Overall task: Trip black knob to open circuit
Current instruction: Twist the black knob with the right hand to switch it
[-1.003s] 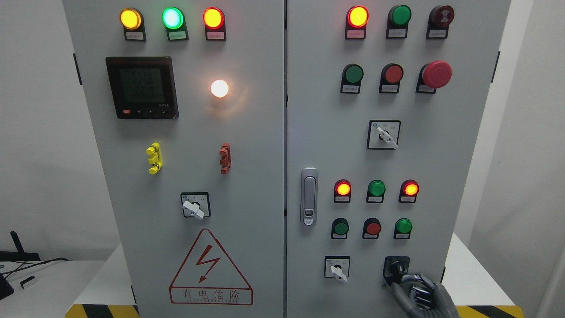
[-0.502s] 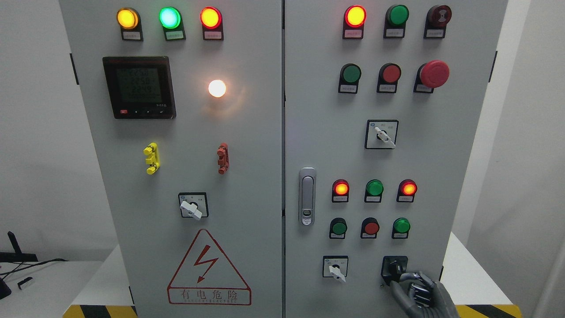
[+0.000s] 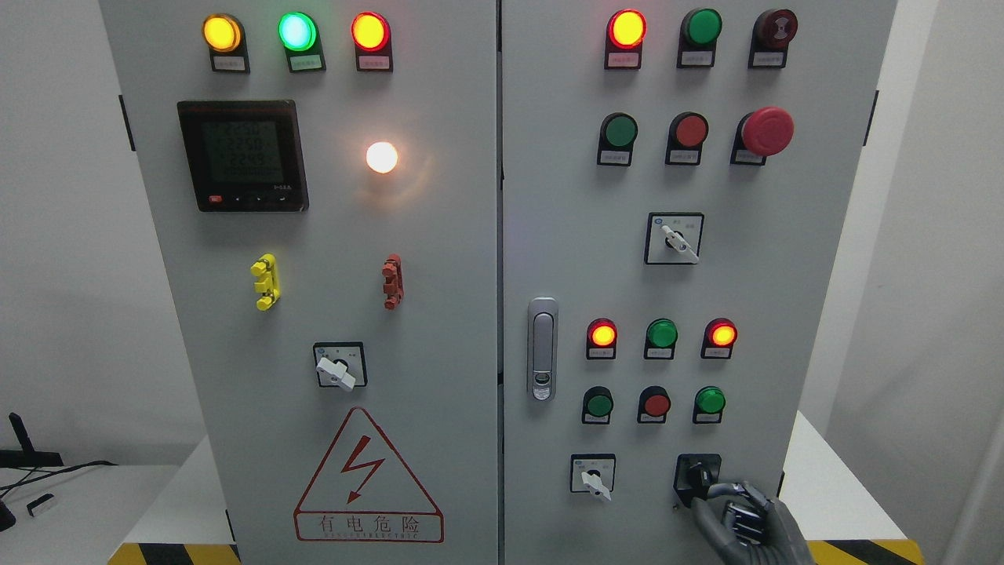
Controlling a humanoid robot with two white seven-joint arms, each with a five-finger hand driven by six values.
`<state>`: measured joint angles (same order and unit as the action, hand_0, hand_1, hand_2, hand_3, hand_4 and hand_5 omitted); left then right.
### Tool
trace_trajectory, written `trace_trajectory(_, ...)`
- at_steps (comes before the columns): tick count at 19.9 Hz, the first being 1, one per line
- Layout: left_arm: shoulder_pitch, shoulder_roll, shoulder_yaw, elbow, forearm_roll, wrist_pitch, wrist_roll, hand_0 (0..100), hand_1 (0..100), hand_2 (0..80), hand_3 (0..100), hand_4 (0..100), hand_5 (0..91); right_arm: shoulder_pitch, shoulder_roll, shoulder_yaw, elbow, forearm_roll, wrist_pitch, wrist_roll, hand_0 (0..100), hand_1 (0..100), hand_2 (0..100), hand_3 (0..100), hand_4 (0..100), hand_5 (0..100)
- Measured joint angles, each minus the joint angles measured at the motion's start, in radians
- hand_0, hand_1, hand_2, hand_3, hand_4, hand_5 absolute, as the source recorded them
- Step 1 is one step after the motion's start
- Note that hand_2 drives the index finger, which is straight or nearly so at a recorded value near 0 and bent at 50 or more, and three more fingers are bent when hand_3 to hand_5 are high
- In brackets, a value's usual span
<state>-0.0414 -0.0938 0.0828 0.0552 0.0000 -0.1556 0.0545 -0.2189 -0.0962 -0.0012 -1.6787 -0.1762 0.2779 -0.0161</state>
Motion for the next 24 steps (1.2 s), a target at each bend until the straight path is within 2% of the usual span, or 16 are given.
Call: trace_trajectory(24,0.0,0.0,0.0,0.0,0.0,0.0,0.0,12,39,0.0,0,0,0.0,-0.002,0.02,0.039,-0.005,0.001,0.003,0.009,41,83,53,100,100,95)
